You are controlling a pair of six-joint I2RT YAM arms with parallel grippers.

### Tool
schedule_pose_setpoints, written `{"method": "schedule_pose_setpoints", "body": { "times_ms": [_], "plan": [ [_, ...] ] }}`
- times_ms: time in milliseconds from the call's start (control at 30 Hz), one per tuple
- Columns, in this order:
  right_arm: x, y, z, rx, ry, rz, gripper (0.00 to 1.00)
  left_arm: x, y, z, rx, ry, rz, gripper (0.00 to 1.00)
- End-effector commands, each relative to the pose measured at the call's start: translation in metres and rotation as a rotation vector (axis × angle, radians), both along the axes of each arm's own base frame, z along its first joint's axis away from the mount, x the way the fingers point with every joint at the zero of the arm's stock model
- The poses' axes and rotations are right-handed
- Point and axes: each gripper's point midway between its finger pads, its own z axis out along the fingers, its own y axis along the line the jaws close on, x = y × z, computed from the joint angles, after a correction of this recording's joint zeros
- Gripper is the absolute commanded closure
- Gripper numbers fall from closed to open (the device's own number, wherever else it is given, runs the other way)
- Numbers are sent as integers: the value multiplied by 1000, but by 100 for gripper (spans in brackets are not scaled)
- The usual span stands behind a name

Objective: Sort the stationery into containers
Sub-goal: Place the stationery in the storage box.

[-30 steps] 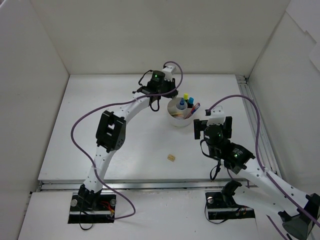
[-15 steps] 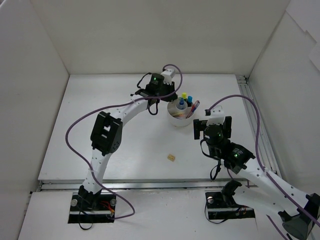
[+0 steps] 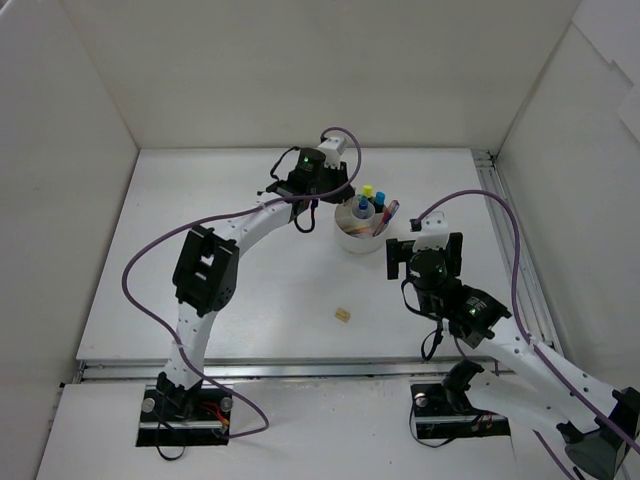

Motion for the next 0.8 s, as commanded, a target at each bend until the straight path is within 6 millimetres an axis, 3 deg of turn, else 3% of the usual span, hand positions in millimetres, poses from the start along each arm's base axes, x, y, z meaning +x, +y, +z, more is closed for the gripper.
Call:
{"method": "schedule_pose_setpoints", "body": {
  "times_ms": [0, 367, 533, 600, 667, 767],
  "plan": [
    [5, -1, 11, 44, -41, -27, 2, 5, -10, 55, -101, -117, 5, 96],
    [5, 0, 9, 34, -35, -27, 2, 14, -12, 40, -88, -109, 21, 91],
    [4, -2, 9, 34, -37, -33, 2, 7, -18, 41, -91, -108, -3, 84],
    [4, -2, 9, 36, -36, -30, 2, 5, -16, 39, -87, -108, -6, 76],
    [4, -1, 10, 39, -38, -26, 2, 1, -14, 46, -95, -127, -9, 61],
    [4, 1, 9, 41, -31, -13, 2, -4, -9, 57, -97, -147, -9, 49]
  ]
}}
